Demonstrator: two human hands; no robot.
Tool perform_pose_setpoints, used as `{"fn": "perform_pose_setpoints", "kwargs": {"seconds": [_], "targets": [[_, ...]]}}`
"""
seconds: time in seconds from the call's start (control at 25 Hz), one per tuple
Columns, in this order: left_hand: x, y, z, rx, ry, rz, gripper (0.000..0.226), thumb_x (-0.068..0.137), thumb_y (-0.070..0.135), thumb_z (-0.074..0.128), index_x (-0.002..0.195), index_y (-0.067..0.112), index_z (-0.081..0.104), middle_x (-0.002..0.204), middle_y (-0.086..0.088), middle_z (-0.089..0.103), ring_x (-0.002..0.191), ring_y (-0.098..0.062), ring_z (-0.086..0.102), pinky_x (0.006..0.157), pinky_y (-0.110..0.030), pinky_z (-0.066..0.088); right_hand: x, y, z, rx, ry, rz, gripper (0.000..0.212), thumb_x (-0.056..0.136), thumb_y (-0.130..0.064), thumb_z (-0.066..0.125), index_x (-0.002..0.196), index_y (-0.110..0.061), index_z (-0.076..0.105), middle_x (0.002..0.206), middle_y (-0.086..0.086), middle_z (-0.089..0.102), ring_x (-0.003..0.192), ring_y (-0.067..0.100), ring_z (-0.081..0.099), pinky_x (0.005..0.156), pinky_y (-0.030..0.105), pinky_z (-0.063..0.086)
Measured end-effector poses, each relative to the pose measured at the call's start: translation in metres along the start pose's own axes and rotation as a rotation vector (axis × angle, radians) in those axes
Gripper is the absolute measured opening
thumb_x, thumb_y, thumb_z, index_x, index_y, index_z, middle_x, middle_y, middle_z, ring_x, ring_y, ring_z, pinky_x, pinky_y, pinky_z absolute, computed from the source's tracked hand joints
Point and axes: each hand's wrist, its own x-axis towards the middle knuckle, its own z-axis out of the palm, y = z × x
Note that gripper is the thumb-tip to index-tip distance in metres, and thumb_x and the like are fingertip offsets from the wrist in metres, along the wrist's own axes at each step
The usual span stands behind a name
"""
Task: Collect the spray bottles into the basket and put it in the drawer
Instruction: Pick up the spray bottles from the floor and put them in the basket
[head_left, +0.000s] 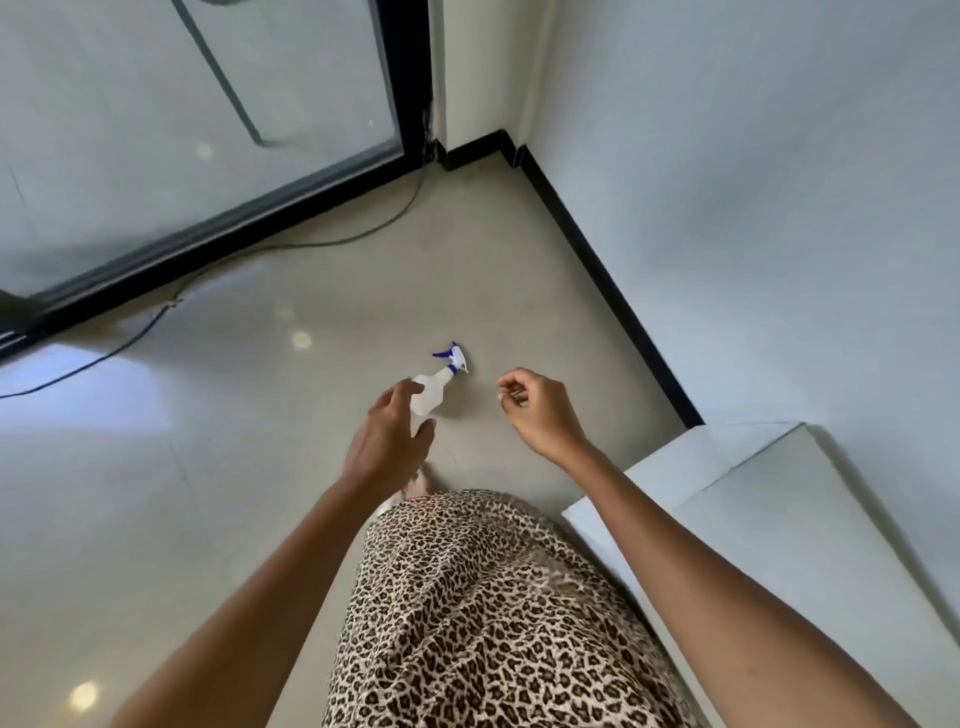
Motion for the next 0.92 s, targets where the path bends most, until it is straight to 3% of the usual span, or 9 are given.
{"fn": "perform_pose_setpoints", "kwargs": {"seconds": [0.12, 0.28, 0.4, 0.56, 0.64, 0.68, 0.76, 0.84, 0.92], "targets": [[0.062, -0.036, 0.018, 0.038, -0.09, -0.026, 0.045, 0.087, 0.017, 0.056, 0.129, 0.007, 0.041, 0.136, -0.018, 0.048, 0.109, -0.033, 0.055, 0.081, -0.035, 0.045, 0.059, 0.015, 0.035, 0.022, -0.005, 0.091, 0.018, 0.088, -0.01, 0.058, 0.104, -0.005, 0.066, 0.101, 0.012, 0.071, 0.078, 0.008, 0.056, 0.067, 0.011, 0.041], [0.15, -0.087, 0.07, 0.086, -0.182, -0.082, 0.047, 0.087, 0.017, 0.055, 0.129, 0.006, 0.039, 0.133, -0.019, 0.05, 0.106, -0.035, 0.055, 0.079, -0.035, 0.043, 0.137, 0.053, 0.101, 0.091, -0.052, 0.224, 0.021, 0.088, -0.008, 0.058, 0.107, -0.004, 0.065, 0.107, 0.012, 0.07, 0.094, 0.019, 0.065, 0.077, 0.015, 0.043], [0.222, -0.142, 0.136, 0.082, -0.201, -0.146, 0.051, 0.085, 0.02, 0.058, 0.13, 0.005, 0.038, 0.132, -0.02, 0.051, 0.108, -0.036, 0.053, 0.079, -0.035, 0.042, 0.206, 0.11, 0.165, 0.099, -0.108, 0.3, 0.022, 0.088, -0.011, 0.056, 0.108, -0.004, 0.062, 0.11, 0.012, 0.069, 0.101, 0.024, 0.063, 0.077, 0.018, 0.041], [0.299, -0.226, 0.227, 0.102, -0.232, -0.265, 0.064, 0.078, 0.028, 0.067, 0.13, 0.005, 0.036, 0.13, -0.02, 0.051, 0.112, -0.035, 0.05, 0.081, -0.038, 0.043, 0.291, 0.192, 0.248, 0.189, -0.098, 0.515, 0.014, 0.088, -0.024, 0.055, 0.094, -0.011, 0.059, 0.085, 0.001, 0.058, 0.087, 0.024, 0.06, 0.064, 0.021, 0.044], [0.323, -0.259, 0.263, 0.107, -0.245, -0.313, 0.073, 0.072, 0.033, 0.073, 0.129, 0.006, 0.036, 0.129, -0.017, 0.05, 0.115, -0.035, 0.048, 0.085, -0.043, 0.046, 0.323, 0.221, 0.282, 0.23, -0.091, 0.623, 0.019, 0.088, -0.03, 0.056, 0.074, -0.019, 0.049, 0.069, -0.004, 0.048, 0.066, 0.019, 0.052, 0.049, 0.014, 0.04], [0.332, -0.275, 0.28, 0.098, -0.241, -0.332, 0.078, 0.068, 0.035, 0.075, 0.129, 0.007, 0.035, 0.13, -0.016, 0.05, 0.116, -0.034, 0.047, 0.087, -0.044, 0.047, 0.337, 0.234, 0.297, 0.264, -0.087, 0.672, 0.021, 0.087, -0.031, 0.057, 0.073, -0.021, 0.046, 0.065, -0.005, 0.045, 0.059, 0.015, 0.048, 0.041, 0.011, 0.037], [0.345, -0.297, 0.309, 0.1, -0.226, -0.344, 0.088, 0.063, 0.038, 0.079, 0.133, 0.011, 0.031, 0.135, -0.013, 0.046, 0.12, -0.033, 0.044, 0.089, -0.046, 0.047, 0.361, 0.253, 0.322, 0.399, -0.058, 0.754, 0.017, 0.085, -0.033, 0.062, 0.09, -0.019, 0.053, 0.073, -0.002, 0.054, 0.064, 0.014, 0.053, 0.052, 0.012, 0.044], [0.35, -0.311, 0.33, 0.099, -0.169, -0.352, 0.096, 0.059, 0.038, 0.081, 0.135, 0.016, 0.027, 0.136, -0.011, 0.044, 0.122, -0.033, 0.042, 0.086, -0.043, 0.045, 0.377, 0.267, 0.343, 0.573, -0.027, 0.796, 0.025, 0.083, -0.029, 0.066, 0.101, -0.016, 0.054, 0.092, 0.005, 0.061, 0.085, 0.024, 0.062, 0.077, 0.03, 0.053], [0.35, -0.317, 0.34, 0.064, -0.119, -0.354, 0.097, 0.055, 0.036, 0.083, 0.132, 0.019, 0.027, 0.132, -0.011, 0.046, 0.119, -0.033, 0.042, 0.076, -0.038, 0.041, 0.385, 0.267, 0.352, 0.717, 0.002, 0.814, 0.03, 0.082, -0.023, 0.068, 0.105, -0.013, 0.053, 0.101, 0.009, 0.061, 0.101, 0.029, 0.064, 0.093, 0.042, 0.052]]}}
